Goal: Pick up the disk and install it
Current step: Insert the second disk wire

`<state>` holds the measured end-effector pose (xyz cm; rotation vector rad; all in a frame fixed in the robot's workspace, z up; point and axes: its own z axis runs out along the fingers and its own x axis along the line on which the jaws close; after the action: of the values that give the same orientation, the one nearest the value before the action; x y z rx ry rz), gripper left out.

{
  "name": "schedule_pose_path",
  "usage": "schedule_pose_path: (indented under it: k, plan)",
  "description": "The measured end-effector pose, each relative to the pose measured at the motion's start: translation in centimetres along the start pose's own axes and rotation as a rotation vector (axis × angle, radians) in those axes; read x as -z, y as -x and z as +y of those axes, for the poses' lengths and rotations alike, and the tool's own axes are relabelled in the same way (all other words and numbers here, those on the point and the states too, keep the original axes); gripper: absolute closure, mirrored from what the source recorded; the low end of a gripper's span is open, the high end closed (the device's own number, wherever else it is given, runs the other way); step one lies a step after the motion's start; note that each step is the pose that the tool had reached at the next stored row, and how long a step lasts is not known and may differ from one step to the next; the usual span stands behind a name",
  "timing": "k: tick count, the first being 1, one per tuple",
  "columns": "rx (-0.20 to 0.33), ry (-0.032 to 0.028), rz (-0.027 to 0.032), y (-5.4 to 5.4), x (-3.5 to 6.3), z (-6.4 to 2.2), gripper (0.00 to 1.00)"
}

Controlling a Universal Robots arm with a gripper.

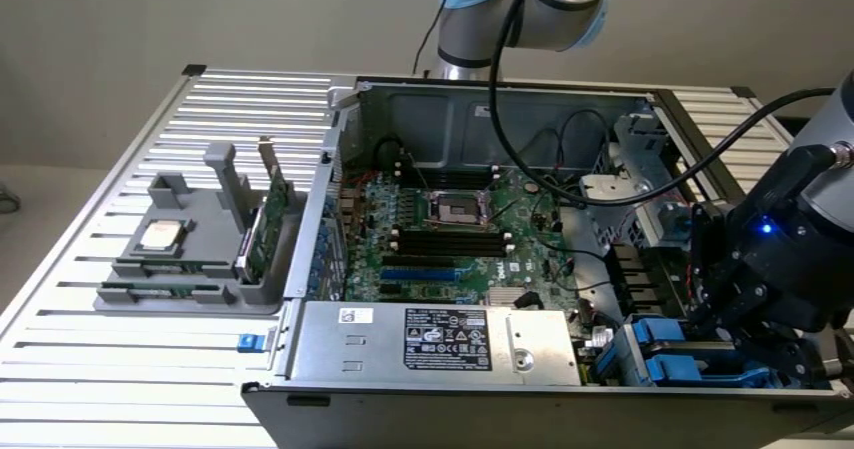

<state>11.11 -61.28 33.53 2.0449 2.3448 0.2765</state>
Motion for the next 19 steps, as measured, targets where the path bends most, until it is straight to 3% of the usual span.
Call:
schedule_pose_path:
  k: [9, 19]
  plan:
    - [0.000, 0.0043, -0.0006, -0.04, 0.00, -0.04, 0.84]
    - [0.003, 0.0250, -0.0032, -0.29, -0.03, -0.01, 0.84]
